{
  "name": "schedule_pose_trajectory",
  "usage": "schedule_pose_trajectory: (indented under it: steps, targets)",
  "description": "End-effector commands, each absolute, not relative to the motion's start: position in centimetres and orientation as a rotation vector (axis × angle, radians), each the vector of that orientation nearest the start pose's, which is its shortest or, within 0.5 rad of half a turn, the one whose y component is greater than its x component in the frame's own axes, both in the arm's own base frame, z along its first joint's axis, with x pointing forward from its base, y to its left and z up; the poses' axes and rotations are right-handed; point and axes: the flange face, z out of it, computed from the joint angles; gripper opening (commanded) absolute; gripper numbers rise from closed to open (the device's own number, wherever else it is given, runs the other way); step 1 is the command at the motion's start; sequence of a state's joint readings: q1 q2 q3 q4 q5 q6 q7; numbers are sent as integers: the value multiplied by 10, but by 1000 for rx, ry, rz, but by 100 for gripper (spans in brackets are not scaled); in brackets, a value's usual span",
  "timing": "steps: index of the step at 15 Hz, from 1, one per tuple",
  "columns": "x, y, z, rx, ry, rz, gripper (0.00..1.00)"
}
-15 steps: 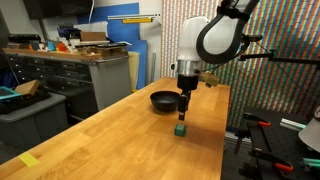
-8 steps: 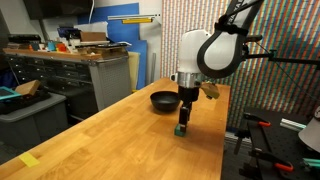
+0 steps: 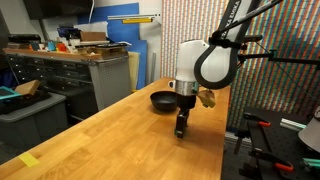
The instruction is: Put the block in the bowl
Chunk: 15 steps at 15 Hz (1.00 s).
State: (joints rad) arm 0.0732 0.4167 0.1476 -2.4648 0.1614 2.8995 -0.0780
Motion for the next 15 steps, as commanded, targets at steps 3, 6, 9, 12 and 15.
schedule_pose_trajectory:
  steps: [3,6,9,12,15]
  targets:
    - [469,102,136,-3046,-197,-62,47]
    - [469,102,145,-3054,-213,-85,24]
    - [471,99,154,-3062,-215,-109,22]
    - [476,91,166,-3077,-207,-134,22]
    - [486,77,187,-3091,-182,-180,22]
